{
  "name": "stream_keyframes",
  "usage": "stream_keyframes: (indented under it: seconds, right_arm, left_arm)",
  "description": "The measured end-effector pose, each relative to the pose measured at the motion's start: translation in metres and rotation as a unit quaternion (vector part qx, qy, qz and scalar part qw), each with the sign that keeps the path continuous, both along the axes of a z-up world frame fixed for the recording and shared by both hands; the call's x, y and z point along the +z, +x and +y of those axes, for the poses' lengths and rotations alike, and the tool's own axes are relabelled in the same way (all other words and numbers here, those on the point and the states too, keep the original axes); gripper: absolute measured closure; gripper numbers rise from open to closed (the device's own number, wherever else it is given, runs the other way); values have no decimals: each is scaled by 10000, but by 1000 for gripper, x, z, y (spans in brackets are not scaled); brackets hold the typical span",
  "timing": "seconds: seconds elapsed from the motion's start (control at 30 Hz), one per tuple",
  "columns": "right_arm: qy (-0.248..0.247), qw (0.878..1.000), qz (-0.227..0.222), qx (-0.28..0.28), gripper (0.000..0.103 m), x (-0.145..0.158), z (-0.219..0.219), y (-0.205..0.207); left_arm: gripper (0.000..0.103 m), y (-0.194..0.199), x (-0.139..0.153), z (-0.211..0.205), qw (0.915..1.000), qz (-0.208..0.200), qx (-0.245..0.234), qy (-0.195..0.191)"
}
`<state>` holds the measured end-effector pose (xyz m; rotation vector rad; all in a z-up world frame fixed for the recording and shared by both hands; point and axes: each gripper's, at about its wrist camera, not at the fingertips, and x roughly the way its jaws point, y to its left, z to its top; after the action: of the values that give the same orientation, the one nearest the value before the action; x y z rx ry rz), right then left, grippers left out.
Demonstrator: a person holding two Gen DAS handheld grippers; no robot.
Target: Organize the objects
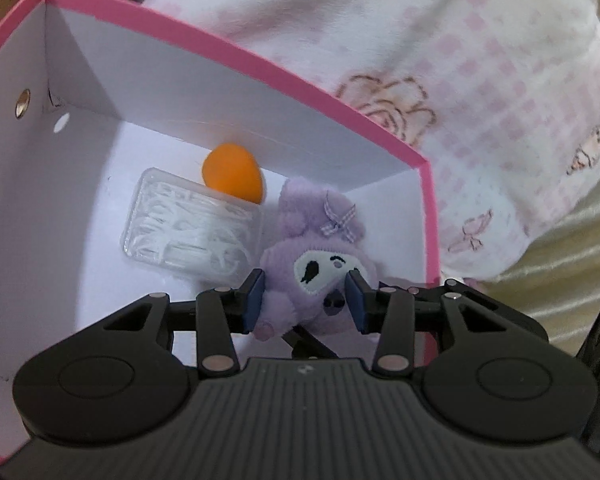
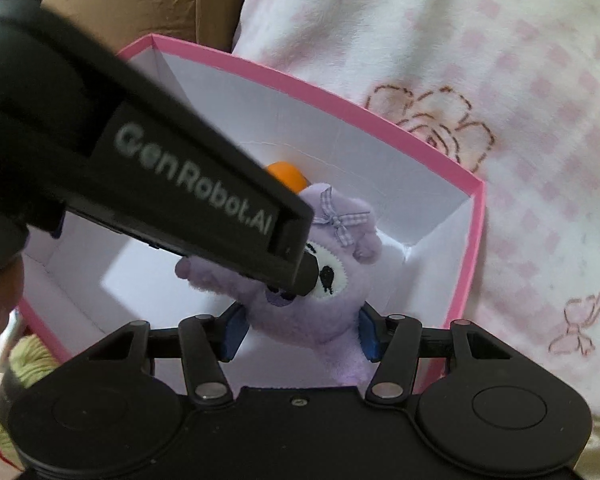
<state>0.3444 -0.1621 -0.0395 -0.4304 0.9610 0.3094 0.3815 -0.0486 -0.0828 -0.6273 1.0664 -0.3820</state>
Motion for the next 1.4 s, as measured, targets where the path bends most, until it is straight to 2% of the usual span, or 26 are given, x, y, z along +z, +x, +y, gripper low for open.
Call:
stream_keyframes:
  seconds: [0.37, 0.43, 0.5, 0.57, 0.77, 0.8, 0.83, 0.87, 0.93, 0.97, 1.03, 1.1, 1.17, 1.33, 1.37, 1.4]
  right_arm:
    - [-681, 9974, -71, 205, 43, -17, 15, 7]
    - [-843, 9963, -91, 165, 43, -21, 19, 7]
    - [-896, 9959, -85, 121, 43, -24, 21, 8]
    - [-928, 9955, -134, 110, 43, -26, 21, 7]
    - [-808, 9961, -251, 240, 38, -24, 18, -1]
    - [-795, 9962, -263, 244, 37, -22, 18, -2]
    - [-795, 9961, -302, 240, 34, -19, 17, -5]
    - [-781, 9961, -358, 210, 24, -16, 16, -8]
    - [-656, 9964, -516, 149, 21, -7, 11, -15]
    - [-619, 9963, -589, 123, 23, -4, 9, -18]
    - [-611, 9961, -621, 100, 32, -2, 4, -22]
    - [-673, 9965, -495, 64, 55, -4, -1, -21]
    - [-804, 9953, -530, 138, 61, -7, -3, -24]
    - [-787, 9952, -514, 260, 67, -5, -5, -28]
    - [-748, 9956, -466, 319, 66, -5, -5, -29]
    - [-663, 9963, -387, 398, 61, -5, -5, -30]
  left_arm:
    - [63, 4, -11, 5, 9998, 123, 150, 72]
    - [65, 3, -16, 7, 9997, 157, 174, 0]
    - [75, 4, -19, 8, 9997, 155, 132, -115]
    - [79, 4, -17, 7, 9999, -23, 118, 4]
    - [80, 5, -13, 5, 9997, -55, 207, 118]
    - [83, 6, -13, 5, 9997, -28, 216, 117]
    - [86, 6, -14, 5, 9996, 11, 236, 139]
    - [87, 6, -16, 4, 9995, 60, 256, 166]
    - [89, 7, -21, 3, 9994, 173, 272, 148]
    - [90, 6, -23, 3, 9994, 174, 283, 91]
    - [90, 5, -24, 3, 9994, 148, 318, 36]
    - [90, 4, -25, 2, 9994, 136, 330, 28]
    - [90, 4, -24, 1, 9995, 120, 299, 42]
    - [90, 1, -20, 3, 9995, 47, 263, 193]
    - [90, 0, -19, 5, 9995, 23, 276, 163]
    - [90, 0, -18, 6, 9995, -4, 284, 135]
